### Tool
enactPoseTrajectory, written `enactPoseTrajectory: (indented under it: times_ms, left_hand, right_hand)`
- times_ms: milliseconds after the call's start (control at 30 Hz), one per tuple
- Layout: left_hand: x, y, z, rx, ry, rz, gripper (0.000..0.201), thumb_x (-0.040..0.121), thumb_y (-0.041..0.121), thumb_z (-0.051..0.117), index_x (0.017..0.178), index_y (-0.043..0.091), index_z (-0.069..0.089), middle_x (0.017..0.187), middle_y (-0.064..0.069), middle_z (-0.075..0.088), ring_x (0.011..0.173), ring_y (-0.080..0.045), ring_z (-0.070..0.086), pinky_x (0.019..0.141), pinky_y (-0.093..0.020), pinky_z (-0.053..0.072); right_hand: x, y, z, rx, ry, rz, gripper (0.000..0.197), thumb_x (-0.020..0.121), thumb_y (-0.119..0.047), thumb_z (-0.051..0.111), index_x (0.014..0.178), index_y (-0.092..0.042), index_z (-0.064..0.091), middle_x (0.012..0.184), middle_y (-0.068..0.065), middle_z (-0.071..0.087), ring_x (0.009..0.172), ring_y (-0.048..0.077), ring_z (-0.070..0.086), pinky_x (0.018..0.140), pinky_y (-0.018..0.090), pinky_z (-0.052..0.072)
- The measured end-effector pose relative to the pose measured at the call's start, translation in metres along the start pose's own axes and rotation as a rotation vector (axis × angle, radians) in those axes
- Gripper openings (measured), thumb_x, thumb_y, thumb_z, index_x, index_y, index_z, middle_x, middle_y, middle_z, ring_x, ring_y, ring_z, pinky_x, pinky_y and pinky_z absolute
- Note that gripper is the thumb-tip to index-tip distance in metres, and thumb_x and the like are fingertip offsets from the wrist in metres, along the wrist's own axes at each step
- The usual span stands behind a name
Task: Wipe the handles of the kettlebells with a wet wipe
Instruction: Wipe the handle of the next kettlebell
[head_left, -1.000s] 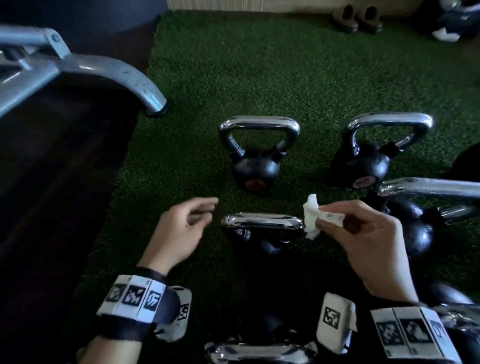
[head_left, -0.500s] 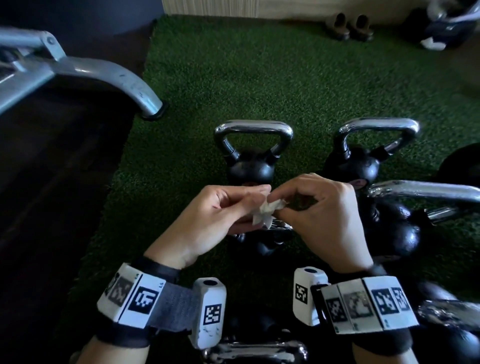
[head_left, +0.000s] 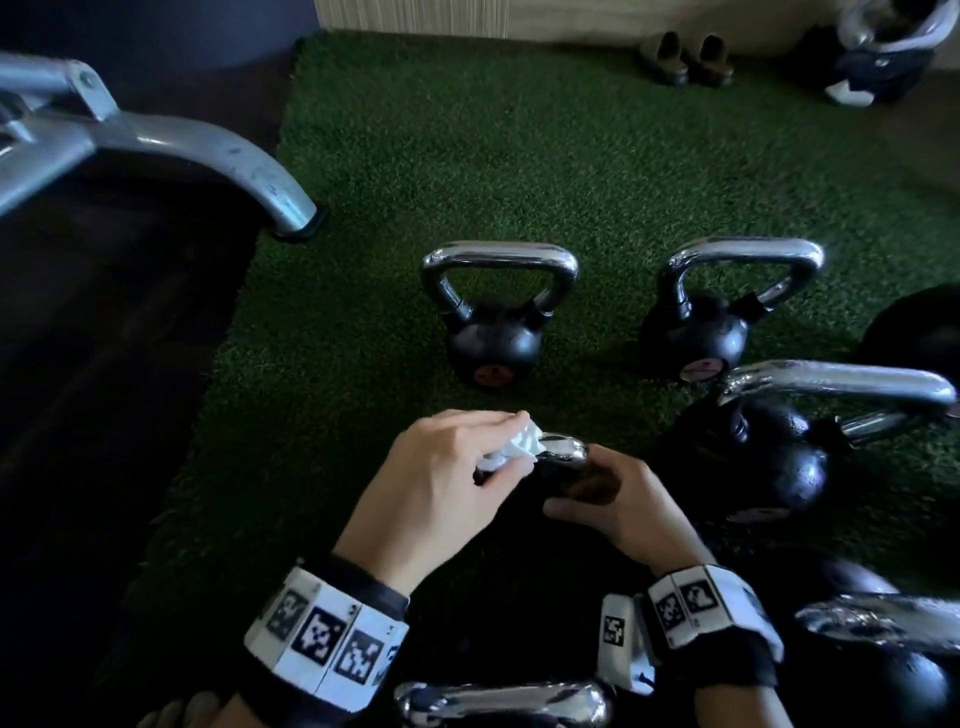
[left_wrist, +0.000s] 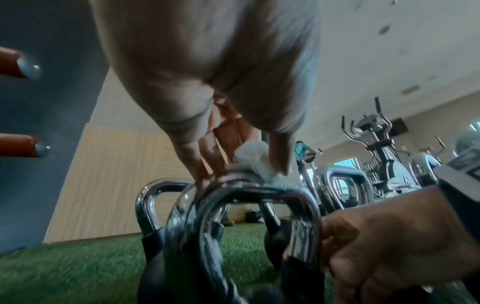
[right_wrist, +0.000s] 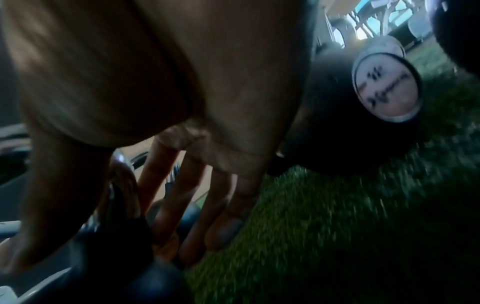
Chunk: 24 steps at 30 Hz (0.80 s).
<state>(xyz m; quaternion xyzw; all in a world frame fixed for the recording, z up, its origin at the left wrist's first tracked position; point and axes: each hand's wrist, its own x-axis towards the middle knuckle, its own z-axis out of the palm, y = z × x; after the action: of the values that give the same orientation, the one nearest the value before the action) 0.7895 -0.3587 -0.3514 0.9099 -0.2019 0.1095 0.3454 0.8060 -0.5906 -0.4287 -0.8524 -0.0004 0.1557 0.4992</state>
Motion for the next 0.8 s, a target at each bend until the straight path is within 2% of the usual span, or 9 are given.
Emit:
enactPoseTrajectory:
  times_ms: [100, 200, 333, 433, 533, 600, 700, 733, 800]
  left_hand:
    - [-0.004, -0.005, 0.007, -0.037, 0.042, 0.034, 0.03, 0.089, 0.02, 0.081, 0.118, 0.017, 0.078, 0.119, 0.016, 0.075, 0.105, -0.002, 0.071, 0.102, -0.025, 0.051]
    - [-0.008, -0.015, 0.002, -0.08, 0.096, 0.018, 0.03, 0.089, 0.02, 0.08, 0.119, 0.021, 0.078, 0.121, 0.02, 0.072, 0.111, 0.004, 0.069, 0.104, -0.033, 0.053]
    - [-0.015, -0.025, 0.004, -0.051, 0.12, 0.061, 0.034, 0.09, 0.018, 0.079, 0.123, 0.02, 0.076, 0.125, 0.01, 0.073, 0.117, 0.0, 0.067, 0.101, -0.037, 0.056]
    - [-0.02, -0.032, 0.005, -0.077, 0.133, 0.075, 0.032, 0.092, 0.019, 0.077, 0.124, 0.02, 0.075, 0.126, 0.012, 0.073, 0.117, 0.0, 0.067, 0.103, -0.037, 0.055]
    - [-0.031, -0.051, 0.002, -0.218, 0.218, -0.045, 0.031, 0.091, 0.018, 0.076, 0.121, 0.014, 0.075, 0.123, 0.008, 0.074, 0.113, -0.002, 0.07, 0.095, -0.036, 0.06]
    - [-0.038, -0.059, 0.0, -0.272, 0.225, -0.083, 0.032, 0.091, 0.017, 0.075, 0.123, 0.012, 0.074, 0.124, 0.003, 0.074, 0.113, -0.005, 0.071, 0.091, -0.035, 0.062]
    - [-0.042, -0.063, 0.002, -0.243, 0.184, -0.039, 0.034, 0.092, 0.016, 0.073, 0.126, 0.01, 0.072, 0.127, 0.001, 0.073, 0.116, -0.006, 0.07, 0.095, -0.028, 0.059]
    - [-0.042, -0.065, 0.004, -0.266, 0.174, -0.055, 0.035, 0.093, 0.016, 0.072, 0.127, 0.011, 0.071, 0.128, 0.002, 0.072, 0.118, -0.007, 0.069, 0.097, -0.026, 0.058]
    - [-0.046, -0.072, 0.007, -0.406, 0.18, -0.177, 0.035, 0.093, 0.017, 0.072, 0.128, 0.012, 0.07, 0.128, 0.005, 0.072, 0.12, -0.008, 0.068, 0.101, -0.026, 0.055]
  right_hand:
    - [0.004, 0.0, 0.017, 0.087, 0.057, -0.038, 0.045, 0.066, -0.039, 0.095, 0.106, -0.038, 0.074, 0.097, -0.011, 0.079, 0.093, 0.006, 0.074, 0.093, 0.041, 0.058]
    - [0.005, -0.001, 0.022, 0.084, 0.118, -0.055, 0.038, 0.068, -0.034, 0.094, 0.102, -0.039, 0.076, 0.094, -0.015, 0.079, 0.09, 0.001, 0.073, 0.088, 0.029, 0.057]
    - [0.005, 0.002, 0.022, 0.072, 0.151, -0.053, 0.035, 0.068, -0.035, 0.094, 0.099, -0.035, 0.078, 0.091, -0.017, 0.078, 0.085, -0.003, 0.072, 0.08, 0.015, 0.054]
    - [0.005, 0.007, 0.025, 0.057, 0.17, -0.044, 0.033, 0.068, -0.036, 0.094, 0.097, -0.036, 0.078, 0.09, -0.021, 0.077, 0.084, -0.006, 0.071, 0.075, 0.008, 0.051]
    - [0.005, 0.008, 0.029, 0.06, 0.195, -0.049, 0.03, 0.069, -0.032, 0.093, 0.095, -0.035, 0.078, 0.089, -0.023, 0.077, 0.083, -0.007, 0.071, 0.073, 0.007, 0.051]
    - [0.005, 0.008, 0.03, 0.073, 0.198, -0.06, 0.028, 0.07, -0.028, 0.093, 0.093, -0.034, 0.078, 0.088, -0.024, 0.076, 0.082, -0.007, 0.071, 0.072, 0.007, 0.051]
    - [0.003, 0.008, 0.031, 0.087, 0.191, -0.087, 0.03, 0.072, -0.024, 0.093, 0.085, -0.042, 0.073, 0.085, -0.029, 0.075, 0.081, -0.008, 0.071, 0.07, 0.005, 0.05]
    - [0.003, 0.009, 0.031, 0.089, 0.191, -0.094, 0.031, 0.072, -0.023, 0.092, 0.084, -0.044, 0.072, 0.085, -0.03, 0.074, 0.08, -0.008, 0.07, 0.07, 0.006, 0.05]
    - [0.003, 0.009, 0.032, 0.089, 0.199, -0.104, 0.031, 0.072, -0.024, 0.092, 0.083, -0.045, 0.071, 0.085, -0.031, 0.074, 0.081, -0.007, 0.07, 0.071, 0.007, 0.051]
